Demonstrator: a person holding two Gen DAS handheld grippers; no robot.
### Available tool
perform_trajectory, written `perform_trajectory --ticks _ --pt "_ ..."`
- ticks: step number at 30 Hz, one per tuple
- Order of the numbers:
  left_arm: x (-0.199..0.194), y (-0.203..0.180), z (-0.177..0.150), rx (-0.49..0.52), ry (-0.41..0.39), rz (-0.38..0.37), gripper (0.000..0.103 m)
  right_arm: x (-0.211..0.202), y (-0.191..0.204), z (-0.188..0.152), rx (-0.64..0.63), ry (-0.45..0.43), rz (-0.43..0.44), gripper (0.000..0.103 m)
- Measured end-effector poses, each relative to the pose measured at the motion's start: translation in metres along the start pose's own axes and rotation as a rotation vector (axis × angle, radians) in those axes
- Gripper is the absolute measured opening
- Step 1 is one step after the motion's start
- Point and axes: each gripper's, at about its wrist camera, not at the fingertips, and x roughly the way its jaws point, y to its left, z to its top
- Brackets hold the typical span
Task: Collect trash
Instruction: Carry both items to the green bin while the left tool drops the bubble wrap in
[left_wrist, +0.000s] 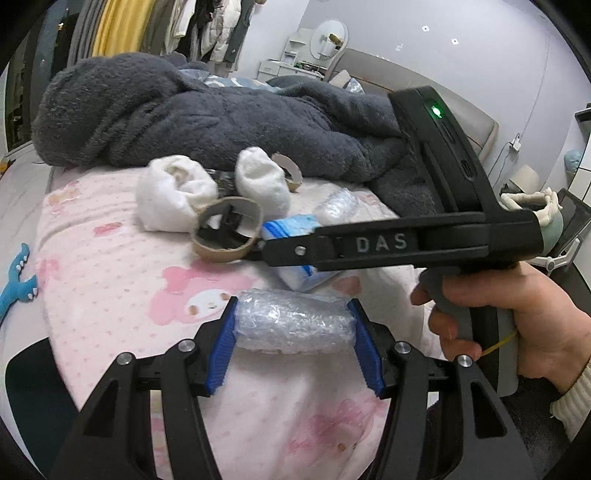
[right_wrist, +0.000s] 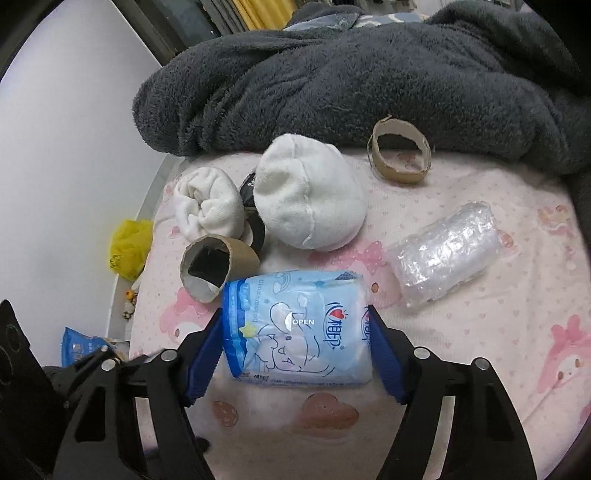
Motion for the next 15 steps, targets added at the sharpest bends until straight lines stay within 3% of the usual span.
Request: perform_trajectory --ticks 6,10,15 --pt "-0.025 0.013 0.002 -0.014 -0.041 0.030 0.061 -0.025 0.010 -0.003 -0.010 -0.077 -0.059 0.073" --pt "-0.040 0.025 0.002 -0.004 -0.055 0.135 0.061 -0.039 0.018 0.007 -0.002 -0.146 -0.112 0.073" --pt "-0.059 0.052 0.001 -0.042 -0.065 0.231 0.061 -0.040 0.045 0.015 -0.026 -0.165 -0.083 0.073"
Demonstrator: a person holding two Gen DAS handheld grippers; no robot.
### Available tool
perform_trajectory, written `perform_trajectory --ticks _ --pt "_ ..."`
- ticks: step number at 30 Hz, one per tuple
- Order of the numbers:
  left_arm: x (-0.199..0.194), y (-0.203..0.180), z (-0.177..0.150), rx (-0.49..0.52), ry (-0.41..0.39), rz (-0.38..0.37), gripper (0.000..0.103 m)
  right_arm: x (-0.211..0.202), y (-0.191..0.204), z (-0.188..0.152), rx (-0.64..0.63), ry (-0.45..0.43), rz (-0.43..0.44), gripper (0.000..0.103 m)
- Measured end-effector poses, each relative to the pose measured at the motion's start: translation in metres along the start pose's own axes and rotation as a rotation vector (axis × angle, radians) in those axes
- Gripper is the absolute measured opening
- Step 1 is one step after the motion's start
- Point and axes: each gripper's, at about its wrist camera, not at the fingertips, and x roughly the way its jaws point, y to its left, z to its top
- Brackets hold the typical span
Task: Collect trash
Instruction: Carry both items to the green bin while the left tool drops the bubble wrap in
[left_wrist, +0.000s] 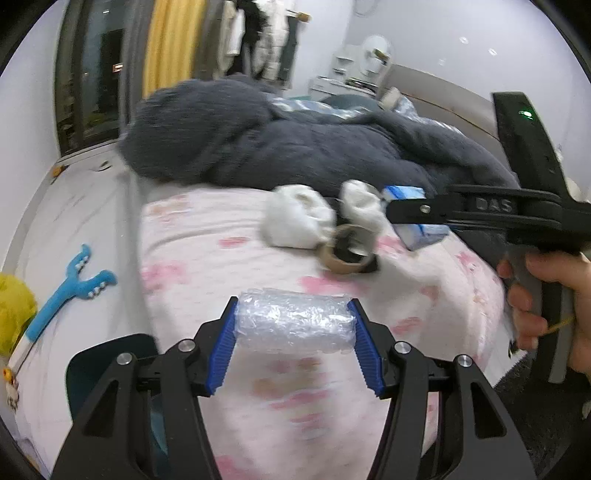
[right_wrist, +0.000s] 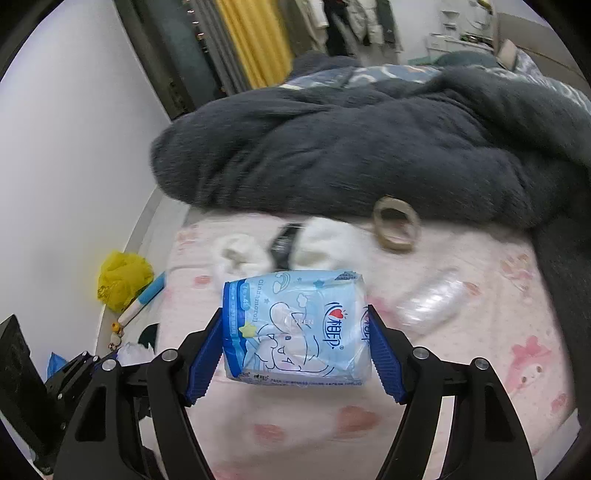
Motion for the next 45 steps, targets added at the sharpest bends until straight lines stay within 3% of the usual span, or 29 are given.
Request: perform_trajectory --ticks 12,25,36,45 --pt "-0.036 0.079 -0.011 -0.117 0.003 0.169 0.061 0.016 0.094 0.003 -0.153 0.014 0.087 0.073" --pt "-0.026 0.147 -0.056 -0.198 0.177 0.278 0.061 0.045 0.186 -0.015 -0.266 0.091 0.173 0.073" --pt "-0.011 0.182 -0.104 -0.285 0.361 0.243 0.061 0.075 0.226 -0.024 -0.276 0.172 0.208 0.073" --pt "-0.019 0.195 -0.117 -0.309 0.403 0.249 0.071 0.104 0.249 -0.035 -0.297 0.239 0.204 0.073"
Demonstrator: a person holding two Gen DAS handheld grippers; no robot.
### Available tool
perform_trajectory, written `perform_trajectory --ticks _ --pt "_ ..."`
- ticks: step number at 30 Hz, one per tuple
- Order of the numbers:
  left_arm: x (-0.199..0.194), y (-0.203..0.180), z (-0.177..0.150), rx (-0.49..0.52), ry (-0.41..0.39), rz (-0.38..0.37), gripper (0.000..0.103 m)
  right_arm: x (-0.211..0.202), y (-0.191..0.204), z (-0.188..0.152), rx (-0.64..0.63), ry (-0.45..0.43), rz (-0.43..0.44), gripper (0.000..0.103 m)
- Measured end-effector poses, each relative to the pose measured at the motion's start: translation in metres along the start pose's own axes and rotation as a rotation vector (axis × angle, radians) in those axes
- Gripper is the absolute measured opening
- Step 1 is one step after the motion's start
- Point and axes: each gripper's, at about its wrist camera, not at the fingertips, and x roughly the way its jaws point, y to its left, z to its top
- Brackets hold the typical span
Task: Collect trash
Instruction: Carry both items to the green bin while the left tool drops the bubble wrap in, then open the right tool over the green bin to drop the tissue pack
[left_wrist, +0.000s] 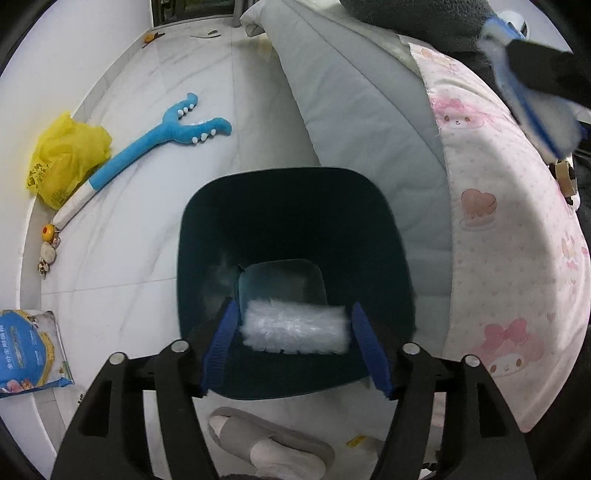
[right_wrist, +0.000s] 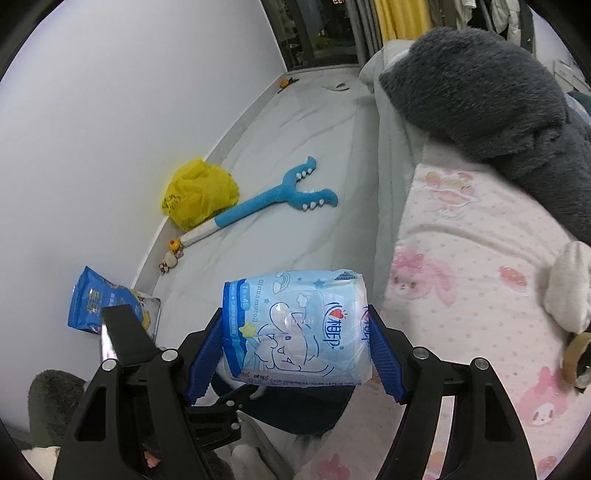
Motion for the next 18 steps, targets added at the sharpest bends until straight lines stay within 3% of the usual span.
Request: perform_trajectory --ticks 6,18 --pt "-0.011 0.014 -0.001 -0.015 -0.026 -0.017 0.080 0.021 0.002 -0.002 0.000 0.045 -0.009 0.073" --pt "-0.061 0.026 -0.004 -0.002 -0.190 0.017 0.081 0.070 0.002 -0.010 0.022 0.150 -0.007 0.073"
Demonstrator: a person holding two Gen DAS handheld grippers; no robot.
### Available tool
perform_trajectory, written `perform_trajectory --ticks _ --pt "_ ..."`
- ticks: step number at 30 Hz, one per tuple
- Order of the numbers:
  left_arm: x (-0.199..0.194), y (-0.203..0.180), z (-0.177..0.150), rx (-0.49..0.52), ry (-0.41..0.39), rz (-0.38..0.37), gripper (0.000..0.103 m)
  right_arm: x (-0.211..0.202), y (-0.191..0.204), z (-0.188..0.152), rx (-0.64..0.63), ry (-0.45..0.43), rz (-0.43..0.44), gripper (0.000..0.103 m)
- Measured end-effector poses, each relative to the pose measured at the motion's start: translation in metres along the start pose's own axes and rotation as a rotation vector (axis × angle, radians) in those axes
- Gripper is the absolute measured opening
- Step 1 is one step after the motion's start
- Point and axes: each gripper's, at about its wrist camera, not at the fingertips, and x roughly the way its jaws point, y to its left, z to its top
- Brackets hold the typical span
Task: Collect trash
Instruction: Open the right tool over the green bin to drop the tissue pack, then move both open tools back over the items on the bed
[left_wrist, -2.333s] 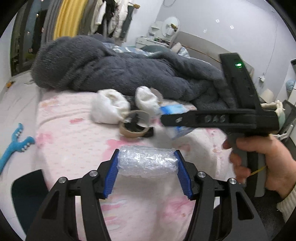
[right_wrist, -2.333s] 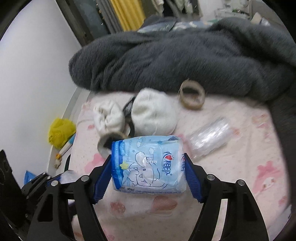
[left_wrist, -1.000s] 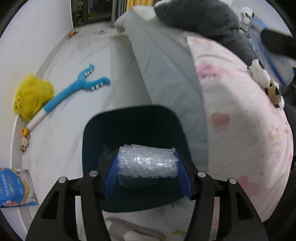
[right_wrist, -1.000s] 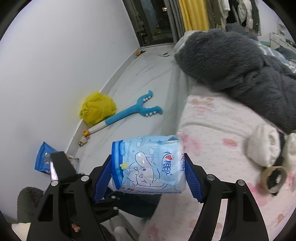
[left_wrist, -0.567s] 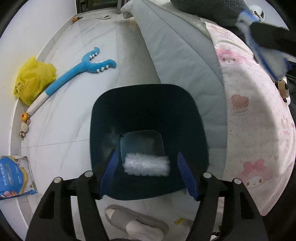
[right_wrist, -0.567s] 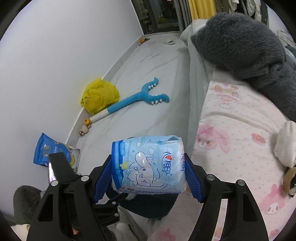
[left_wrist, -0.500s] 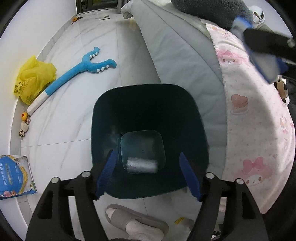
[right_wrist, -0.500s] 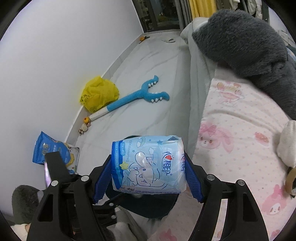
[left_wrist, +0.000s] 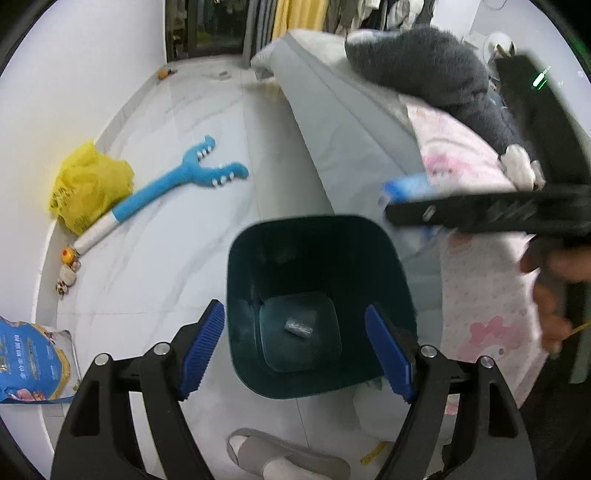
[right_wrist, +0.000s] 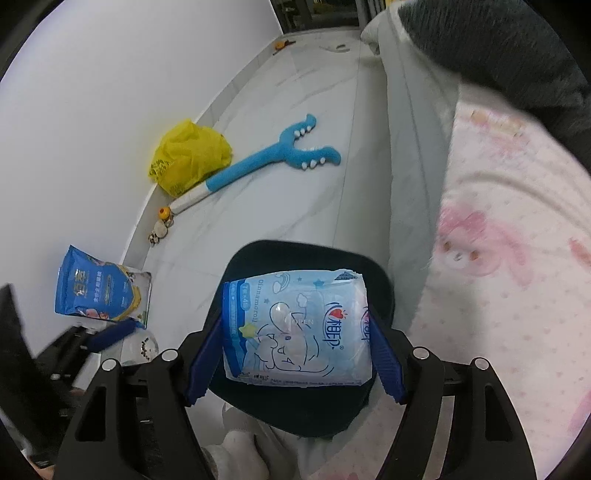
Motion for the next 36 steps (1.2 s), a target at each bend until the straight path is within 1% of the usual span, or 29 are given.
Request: perform_trajectory --ticks 4,6,12,16,18,20,22,23,25,31,36 --pt "-0.017 0.005 0.005 -0.009 -0.054 0.011 0.081 0.023 -0.003 -0.004 0.004 0.052 -0.009 0.074" --pt "-0.024 0.007 0.007 -0.010 -0.080 0.019 0.081 0.035 0.000 -0.006 -0.016 0.079 -0.019 0.074" --pt "-0.044 0.014 0.014 -0.027 -0.146 0.023 0.081 0.058 0.005 -0.012 -0.061 0.126 -0.039 0.074" --pt "-0.059 0.014 0.019 -0.019 -0.189 0.029 0.081 0.071 0.006 -0.016 -0.083 0.157 -0.062 0.074" --pt "-0.066 0.014 0.021 -0.024 -0.209 0.026 0.081 0.075 0.007 -0.017 -0.089 0.172 -0.065 0.080" --pt "-0.071 0.015 0.023 -0.024 -0.225 0.020 0.081 0.077 0.008 -0.017 -0.099 0.180 -0.080 0.083" --pt "-0.077 0.014 0.025 -0.021 -0.245 0.020 0.081 0.076 0.010 -0.016 -0.117 0.178 -0.097 0.084" --pt "-0.079 0.013 0.026 -0.021 -0.253 0.017 0.081 0.074 0.012 -0.016 -0.123 0.173 -0.101 0.088" --pt "-0.086 0.012 0.028 -0.018 -0.272 0.008 0.081 0.069 0.013 -0.015 -0.121 0.161 -0.095 0.088" --pt "-0.100 0.004 0.034 -0.002 -0.320 0.007 0.081 0.038 0.017 -0.007 -0.115 0.077 -0.058 0.090" --pt "-0.108 -0.005 0.039 0.002 -0.345 -0.011 0.083 0.009 0.015 0.000 -0.112 0.008 -0.039 0.090"
